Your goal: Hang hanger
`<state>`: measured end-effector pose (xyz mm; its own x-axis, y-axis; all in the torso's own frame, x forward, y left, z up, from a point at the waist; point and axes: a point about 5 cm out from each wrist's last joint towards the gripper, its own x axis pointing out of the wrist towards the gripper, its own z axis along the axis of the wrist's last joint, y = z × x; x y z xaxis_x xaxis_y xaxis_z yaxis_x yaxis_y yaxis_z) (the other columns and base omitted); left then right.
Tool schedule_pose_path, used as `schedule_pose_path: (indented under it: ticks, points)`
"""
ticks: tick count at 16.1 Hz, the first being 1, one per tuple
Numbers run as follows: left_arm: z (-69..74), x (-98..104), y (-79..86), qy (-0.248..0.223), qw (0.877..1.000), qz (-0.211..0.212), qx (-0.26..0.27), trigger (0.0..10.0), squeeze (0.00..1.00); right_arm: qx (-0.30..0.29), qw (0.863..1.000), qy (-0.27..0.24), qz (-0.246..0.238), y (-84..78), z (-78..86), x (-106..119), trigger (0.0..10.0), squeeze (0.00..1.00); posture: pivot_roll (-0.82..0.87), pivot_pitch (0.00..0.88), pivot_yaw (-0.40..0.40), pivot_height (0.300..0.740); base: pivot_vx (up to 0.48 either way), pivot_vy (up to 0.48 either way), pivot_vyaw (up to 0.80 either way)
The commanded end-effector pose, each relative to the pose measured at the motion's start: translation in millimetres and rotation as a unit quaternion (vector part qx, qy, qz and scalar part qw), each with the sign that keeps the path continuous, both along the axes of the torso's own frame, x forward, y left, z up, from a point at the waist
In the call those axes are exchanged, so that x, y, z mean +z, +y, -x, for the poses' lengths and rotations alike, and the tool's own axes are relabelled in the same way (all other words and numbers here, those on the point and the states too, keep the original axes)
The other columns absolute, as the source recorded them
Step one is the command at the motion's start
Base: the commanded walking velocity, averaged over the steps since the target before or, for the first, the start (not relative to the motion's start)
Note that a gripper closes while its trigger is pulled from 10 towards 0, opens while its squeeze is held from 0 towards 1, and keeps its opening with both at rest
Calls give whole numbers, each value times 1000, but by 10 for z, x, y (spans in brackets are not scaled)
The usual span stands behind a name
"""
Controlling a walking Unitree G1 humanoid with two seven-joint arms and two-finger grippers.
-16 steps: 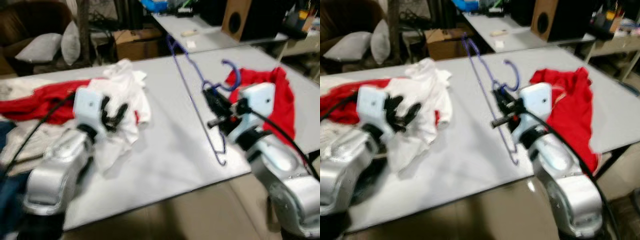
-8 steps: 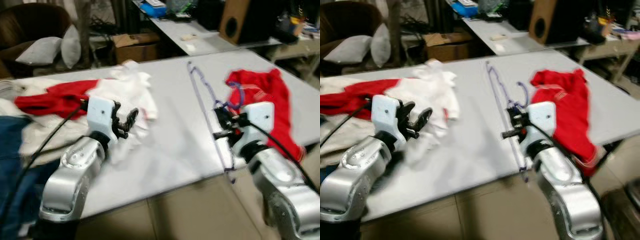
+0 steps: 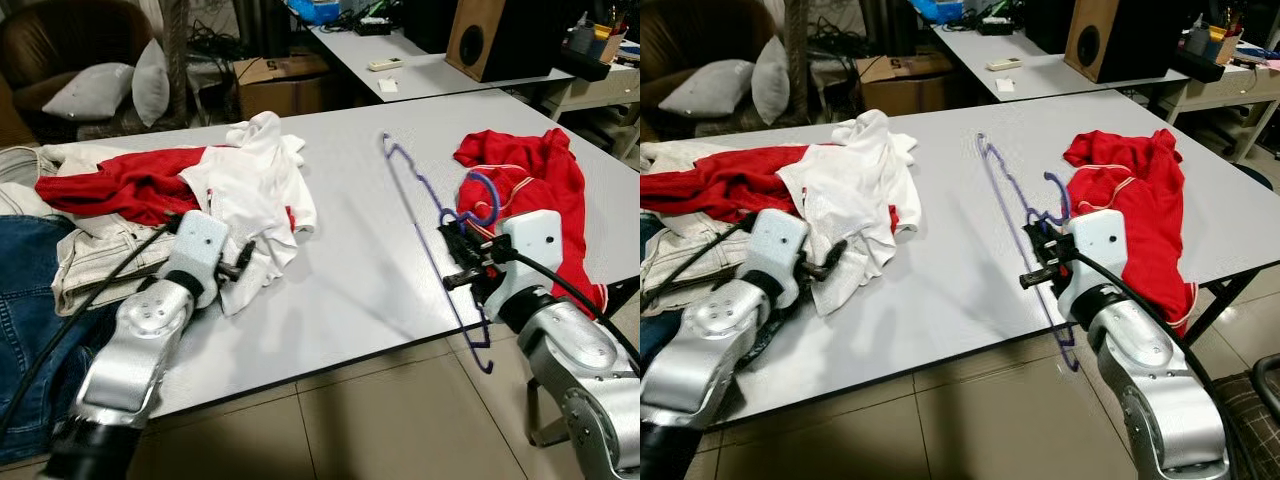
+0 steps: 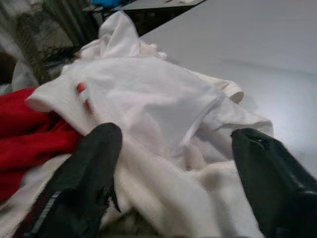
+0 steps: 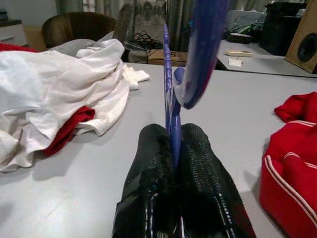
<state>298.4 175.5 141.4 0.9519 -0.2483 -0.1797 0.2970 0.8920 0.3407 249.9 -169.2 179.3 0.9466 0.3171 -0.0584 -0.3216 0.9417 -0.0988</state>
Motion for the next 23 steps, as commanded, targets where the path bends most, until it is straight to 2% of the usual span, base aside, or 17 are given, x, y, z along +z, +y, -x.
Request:
schedule_pose_path:
  ticks: [1, 2, 3, 4, 5, 6, 10, 15, 23]
  points:
    - [-48, -53, -27, -1, 1000, -16, -10, 10000, 988, 6, 1000, -5, 3, 30, -1, 1, 10000, 0, 5, 0, 19, 740, 0, 0, 0]
    - [-85, -117, -37, 6, 999, -32, -13, 10000, 0, 13, 1000, -4, 6, 55, -3, -11, 10000, 0, 4, 0, 19, 740, 0, 0, 0]
    - [-125, -164, -31, 12, 999, -36, -11, 10000, 0, 18, 1000, -3, 10, 71, -3, -20, 10000, 0, 1, 0, 24, 740, 0, 0, 0]
    - [-157, -192, -6, 15, 999, -40, -4, 8627, 0, 19, 1000, -4, 12, 74, -2, -26, 10000, 0, -2, 0, 30, 740, 0, 0, 0]
    - [-187, -204, 20, 14, 999, -43, 3, 3020, 0, 16, 1000, -6, 13, 63, 0, -24, 10000, 0, -6, 0, 35, 740, 0, 0, 0]
    - [-210, -210, 35, 13, 999, -40, 8, 0, 0, 12, 1000, -7, 12, 51, 5, -21, 10000, 0, -8, 0, 40, 740, 0, 0, 0]
    - [-266, -296, 39, 21, 999, -45, 2, 0, 0, 14, 1000, -6, 19, 60, 25, -46, 10000, 0, -11, 0, 52, 740, 0, 0, 0]
    - [-329, -348, 169, 34, 997, -55, 49, 0, 0, 19, 1000, -6, 20, 90, 23, -56, 10000, 0, -10, 0, 54, 740, 0, 0, 0]
    - [-345, -355, 177, 40, 999, -11, 33, 0, 0, 21, 999, -8, 25, 94, 9, -69, 10000, 0, -5, 0, 51, 740, 0, 0, 0]
